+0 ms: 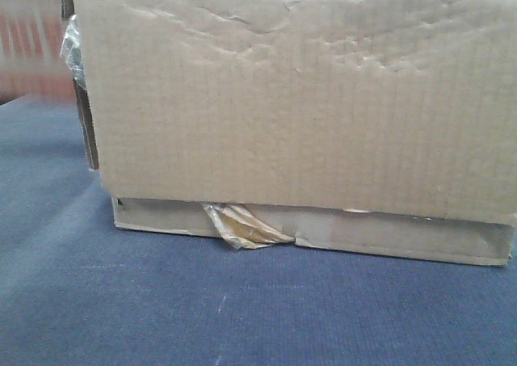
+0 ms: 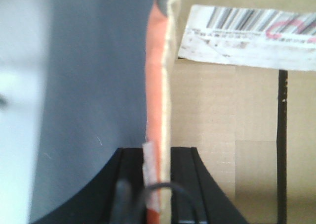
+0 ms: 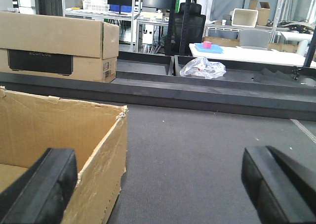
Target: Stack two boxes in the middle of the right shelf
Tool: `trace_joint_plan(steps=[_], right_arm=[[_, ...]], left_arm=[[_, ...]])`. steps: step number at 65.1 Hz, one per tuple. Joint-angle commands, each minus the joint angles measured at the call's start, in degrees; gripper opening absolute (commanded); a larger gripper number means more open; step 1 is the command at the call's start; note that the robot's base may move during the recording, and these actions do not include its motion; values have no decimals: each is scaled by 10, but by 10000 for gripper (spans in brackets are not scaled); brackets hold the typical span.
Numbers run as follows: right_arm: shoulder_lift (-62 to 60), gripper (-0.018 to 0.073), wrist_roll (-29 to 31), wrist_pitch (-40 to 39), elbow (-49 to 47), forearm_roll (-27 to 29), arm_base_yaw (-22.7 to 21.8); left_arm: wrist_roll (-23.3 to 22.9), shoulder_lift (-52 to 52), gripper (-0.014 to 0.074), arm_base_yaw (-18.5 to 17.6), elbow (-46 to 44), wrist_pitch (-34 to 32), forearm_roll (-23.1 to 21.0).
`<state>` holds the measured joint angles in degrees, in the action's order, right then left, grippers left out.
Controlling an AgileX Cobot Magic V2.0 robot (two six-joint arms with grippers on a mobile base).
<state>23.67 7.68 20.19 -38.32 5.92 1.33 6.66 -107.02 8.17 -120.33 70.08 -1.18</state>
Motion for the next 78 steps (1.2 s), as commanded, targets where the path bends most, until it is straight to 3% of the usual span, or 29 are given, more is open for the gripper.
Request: trace_joint_plan(steps=[1,11,28,37,44,57,78], right_arm=[[2,568,-1,-9,-5,-3,1],[2,568,-1,-9,-5,-3,1],[2,568,-1,-21,-5,-3,1],[2,568,-1,-25,-5,-3,1],[2,568,-1,-26,-5,-2,1],[2,568,-1,-26,-5,-2,1],[2,568,-1,-26,-5,-2,1]], left_arm=[[-31,49,-111,-2,-26,-14,-19],[-58,98,-111,-40,-64,-14,-33],[-106,110,-111,-200,-102,-5,-28],[-149,86,-111,-285,-102,-5,24],[-171,60,-111,-330,-102,-5,36],[-195,1,-111,-366,-102,-1,36],[-210,-47,-111,-365,-102,-1,34]])
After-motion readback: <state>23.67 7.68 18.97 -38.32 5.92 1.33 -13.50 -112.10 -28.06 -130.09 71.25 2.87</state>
